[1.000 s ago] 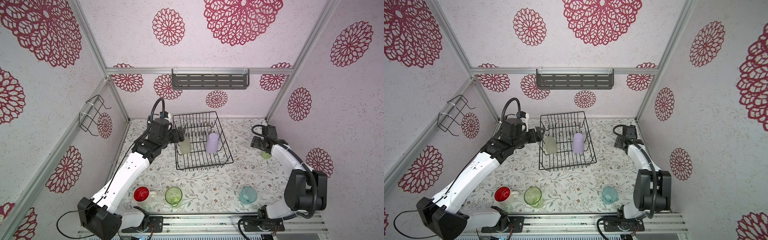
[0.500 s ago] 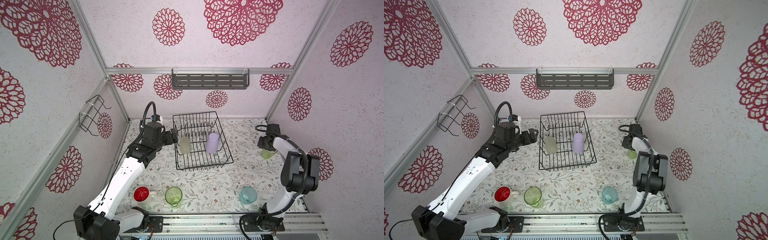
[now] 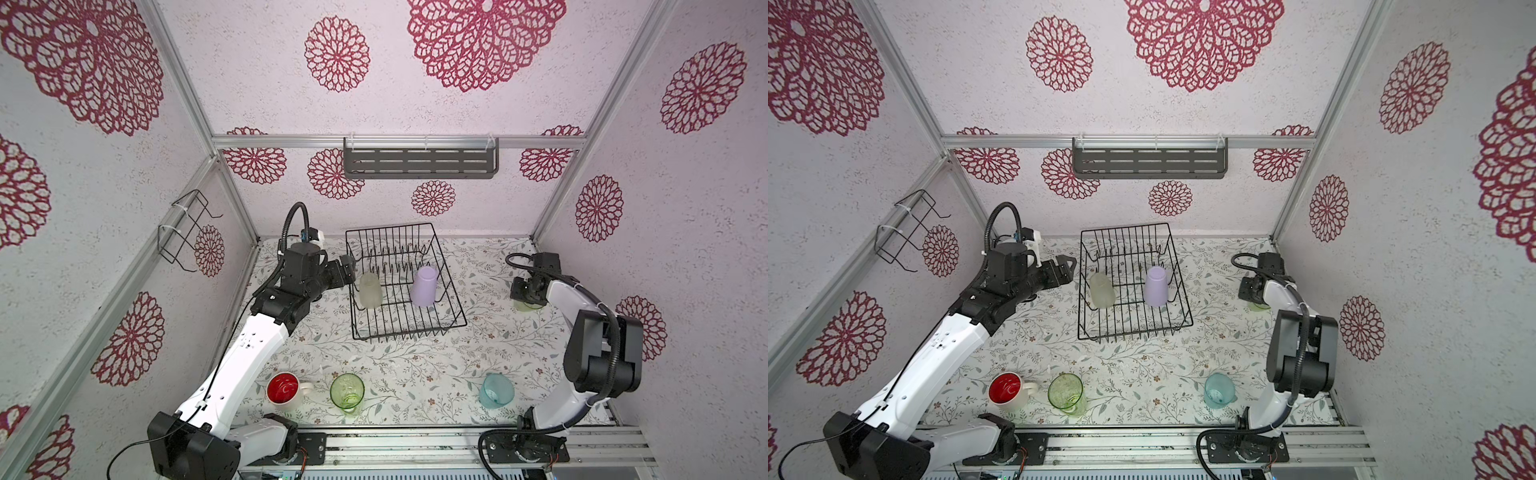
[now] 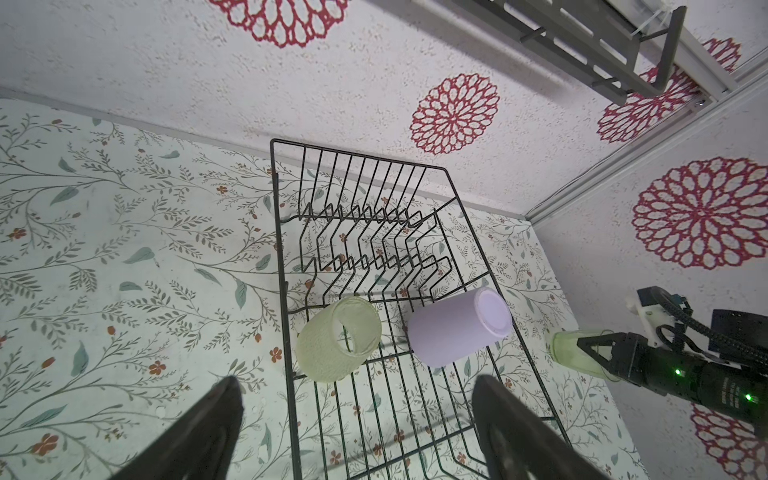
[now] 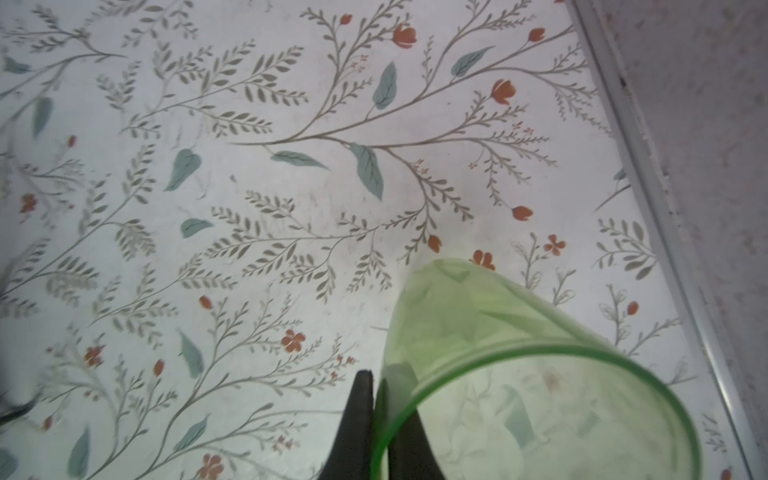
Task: Load the cups into the dish rack
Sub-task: 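Close the right gripper on the bright green cup and lift it, then carry the bright green cup over the rack while the left gripper reaches for it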
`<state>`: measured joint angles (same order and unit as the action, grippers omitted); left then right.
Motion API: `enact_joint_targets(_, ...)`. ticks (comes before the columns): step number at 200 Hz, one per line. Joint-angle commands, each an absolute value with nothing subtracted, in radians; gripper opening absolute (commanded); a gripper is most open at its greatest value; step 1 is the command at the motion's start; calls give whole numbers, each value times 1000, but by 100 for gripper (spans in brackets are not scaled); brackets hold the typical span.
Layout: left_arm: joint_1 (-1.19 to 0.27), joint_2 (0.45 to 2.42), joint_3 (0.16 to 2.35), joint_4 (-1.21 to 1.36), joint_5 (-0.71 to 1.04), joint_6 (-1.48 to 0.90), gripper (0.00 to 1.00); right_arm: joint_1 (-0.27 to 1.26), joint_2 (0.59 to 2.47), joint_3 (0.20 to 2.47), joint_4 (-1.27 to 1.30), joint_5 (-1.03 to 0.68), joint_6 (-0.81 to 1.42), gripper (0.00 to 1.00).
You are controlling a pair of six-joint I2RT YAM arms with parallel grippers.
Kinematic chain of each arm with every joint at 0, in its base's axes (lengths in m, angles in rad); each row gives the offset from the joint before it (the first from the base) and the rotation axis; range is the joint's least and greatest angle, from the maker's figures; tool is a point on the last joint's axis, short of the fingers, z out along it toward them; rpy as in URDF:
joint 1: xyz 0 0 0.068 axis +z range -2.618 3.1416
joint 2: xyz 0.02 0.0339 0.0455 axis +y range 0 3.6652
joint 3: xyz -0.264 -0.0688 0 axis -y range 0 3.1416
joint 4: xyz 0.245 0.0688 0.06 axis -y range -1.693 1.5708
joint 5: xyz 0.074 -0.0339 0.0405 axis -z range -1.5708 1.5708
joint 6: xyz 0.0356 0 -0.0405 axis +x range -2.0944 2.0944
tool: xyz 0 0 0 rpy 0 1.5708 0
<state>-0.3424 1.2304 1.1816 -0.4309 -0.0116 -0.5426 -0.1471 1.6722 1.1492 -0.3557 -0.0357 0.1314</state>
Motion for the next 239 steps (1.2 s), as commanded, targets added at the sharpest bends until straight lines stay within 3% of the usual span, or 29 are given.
enact_joint_targets(1,-334,1217,1180,-412,-10,-518,90,-141,1561,1129,-296,-156,165,0)
enact_joint_targets(29,-333,1203,1175,-403,15,-500,93,-141,1475,1088,-260,-257,192,0)
enact_joint_targets(43,-332,1191,1161,-372,43,-519,100,-139,1421,1057,-202,-314,243,0)
enact_joint_targets(81,-322,1083,1096,-262,75,-511,97,-109,1249,937,94,-499,363,0)
enact_joint_targets(145,-259,1167,1115,-6,747,-730,97,23,1110,834,607,-727,561,0)
enact_joint_targets(181,-259,1279,1116,291,974,-995,97,193,1036,729,862,-688,431,0)
enact_joint_targets(239,-294,1427,1184,305,1044,-1202,99,365,1060,719,906,-714,229,0)
